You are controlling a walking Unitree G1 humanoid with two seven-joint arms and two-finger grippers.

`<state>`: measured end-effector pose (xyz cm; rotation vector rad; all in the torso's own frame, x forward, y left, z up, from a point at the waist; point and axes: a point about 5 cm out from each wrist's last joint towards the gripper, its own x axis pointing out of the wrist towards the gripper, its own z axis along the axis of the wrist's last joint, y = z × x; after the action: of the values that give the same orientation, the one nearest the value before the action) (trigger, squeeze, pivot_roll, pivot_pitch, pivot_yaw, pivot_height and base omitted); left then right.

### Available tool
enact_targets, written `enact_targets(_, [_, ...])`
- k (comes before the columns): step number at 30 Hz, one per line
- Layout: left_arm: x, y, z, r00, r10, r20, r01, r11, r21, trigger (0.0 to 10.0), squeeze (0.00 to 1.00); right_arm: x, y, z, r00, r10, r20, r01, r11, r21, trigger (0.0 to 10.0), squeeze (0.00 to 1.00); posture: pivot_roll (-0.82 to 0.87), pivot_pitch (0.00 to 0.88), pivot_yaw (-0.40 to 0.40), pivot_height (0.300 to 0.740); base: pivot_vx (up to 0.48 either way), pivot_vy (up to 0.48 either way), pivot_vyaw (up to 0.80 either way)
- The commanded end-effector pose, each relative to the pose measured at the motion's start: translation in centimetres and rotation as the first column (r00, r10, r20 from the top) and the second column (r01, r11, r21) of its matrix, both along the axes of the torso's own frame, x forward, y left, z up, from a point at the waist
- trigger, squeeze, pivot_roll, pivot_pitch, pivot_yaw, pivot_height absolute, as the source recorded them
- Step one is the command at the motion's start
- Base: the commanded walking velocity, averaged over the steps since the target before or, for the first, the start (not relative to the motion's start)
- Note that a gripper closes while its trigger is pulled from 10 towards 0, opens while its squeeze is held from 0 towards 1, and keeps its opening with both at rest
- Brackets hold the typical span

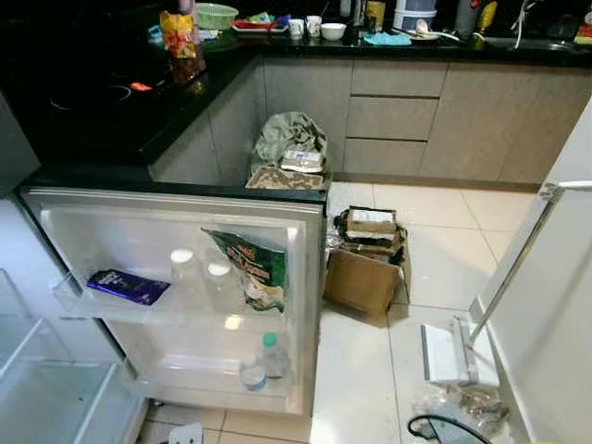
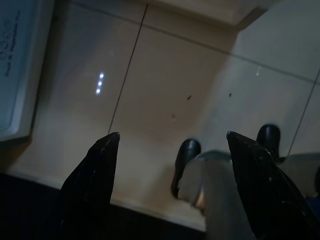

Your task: Restocking fridge

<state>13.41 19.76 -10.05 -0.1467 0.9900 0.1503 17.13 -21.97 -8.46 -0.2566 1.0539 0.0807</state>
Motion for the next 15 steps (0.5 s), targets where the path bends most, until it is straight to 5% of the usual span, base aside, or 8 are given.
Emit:
enact_targets(1, [-0.4,0.81,-0.03,1.0,-0.019,-0.019,0.019,1.0,0.013,10.0,0.0,-0.83,-0.78,-0.22,0.997,-0.08,-0.018,0.08,0.997,0.0,10.0,0.0,-0.07,0.0,-0.011,0.734,0.0,0.0,0.0])
enact_targets(11, [0.02,0.51,0.06,1.0,0.007,-0.005,-0.007,1.0,-0.013,10.0,0.0,-1.33,-0.7,-0.34,0.994,-0.105,-0.012,0.106,0.989,0.102,10.0,0.0,-0.08,0.0,-0.013,0.734,0.0,-0.308,0.0])
enact_targets(15, [-0.03,0.29,0.02,1.0,0.025,-0.002,-0.025,0.999,-0.027,10.0,0.0,-1.08,-0.37,-0.25,0.998,-0.063,-0.006,0.063,0.989,0.131,10.0,0.0,-0.09,0.0,-0.017,0.734,0.0,0.0,0.71])
